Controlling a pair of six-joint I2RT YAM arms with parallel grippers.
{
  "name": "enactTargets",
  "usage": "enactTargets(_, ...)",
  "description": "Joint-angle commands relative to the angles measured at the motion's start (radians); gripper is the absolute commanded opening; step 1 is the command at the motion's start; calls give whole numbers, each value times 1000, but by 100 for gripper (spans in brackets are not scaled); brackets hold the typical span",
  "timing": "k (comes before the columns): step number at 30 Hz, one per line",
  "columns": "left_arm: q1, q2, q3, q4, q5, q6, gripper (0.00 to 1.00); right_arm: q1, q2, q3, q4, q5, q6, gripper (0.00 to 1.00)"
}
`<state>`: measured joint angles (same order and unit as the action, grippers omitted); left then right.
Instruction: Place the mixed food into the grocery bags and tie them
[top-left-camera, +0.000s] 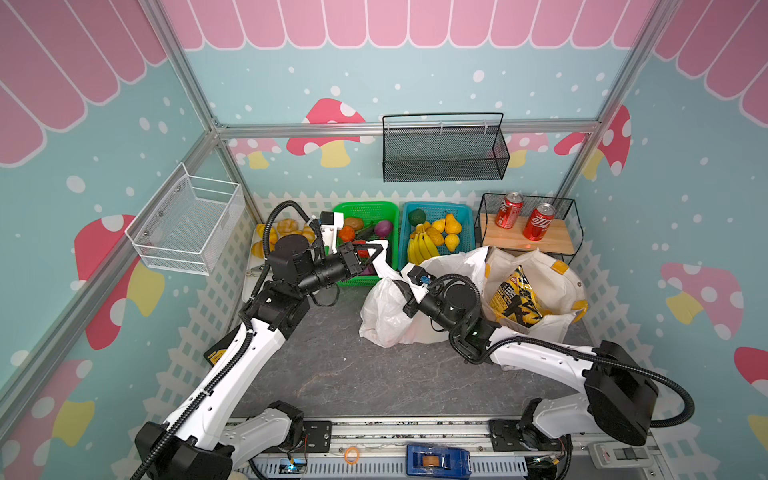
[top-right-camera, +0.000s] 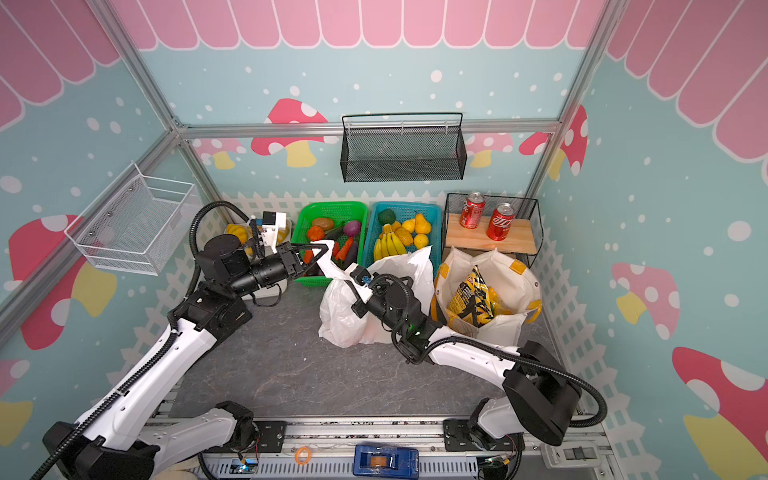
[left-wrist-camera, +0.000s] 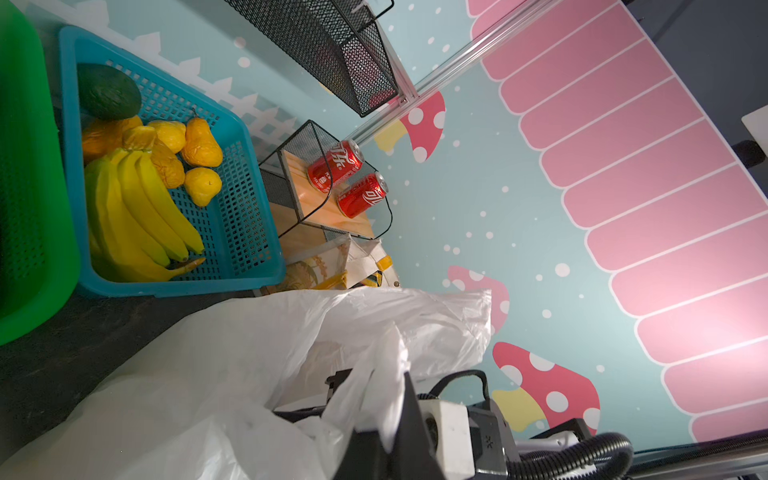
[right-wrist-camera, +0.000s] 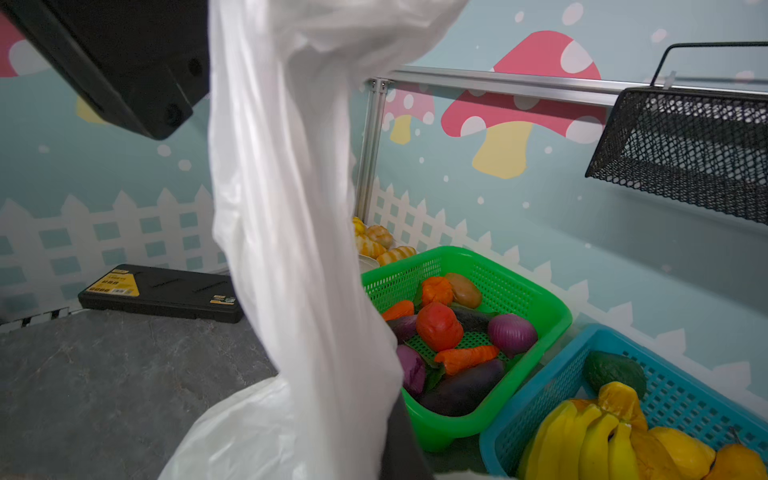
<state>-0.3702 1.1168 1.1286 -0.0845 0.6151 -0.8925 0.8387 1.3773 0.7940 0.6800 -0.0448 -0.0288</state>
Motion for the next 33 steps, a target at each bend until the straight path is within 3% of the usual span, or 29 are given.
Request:
enactTargets(1,7,-4,40,47,-39,32,0,-31,-17,-10,-180,-138,-100,0)
enactTargets(4,5,-3,39,22,-69,66,0,-32,-18,-3,-194,-186,-91,8)
enactTargets(7,7,0,37,6,-86,81,0,-22,-12,4,-169,-213,-34,29)
enactTargets(10,6,3,36,6,-84,79,0,36,-11,24,-148,-127,-25,45)
enactTargets(13,5,2,34,6,-85,79,0,90,3,77,-159,-45,-9,54)
enactTargets(16,4,-1,31,8,-87,79,0,135,26,133,-161,54,21,71)
enactTargets(24,4,-10,30,14,-85,67,0,205,151,270,-110,336,193,76)
enactTargets(33,5,-37,20,27,-97,61,0,250,324,328,-71,673,384,62)
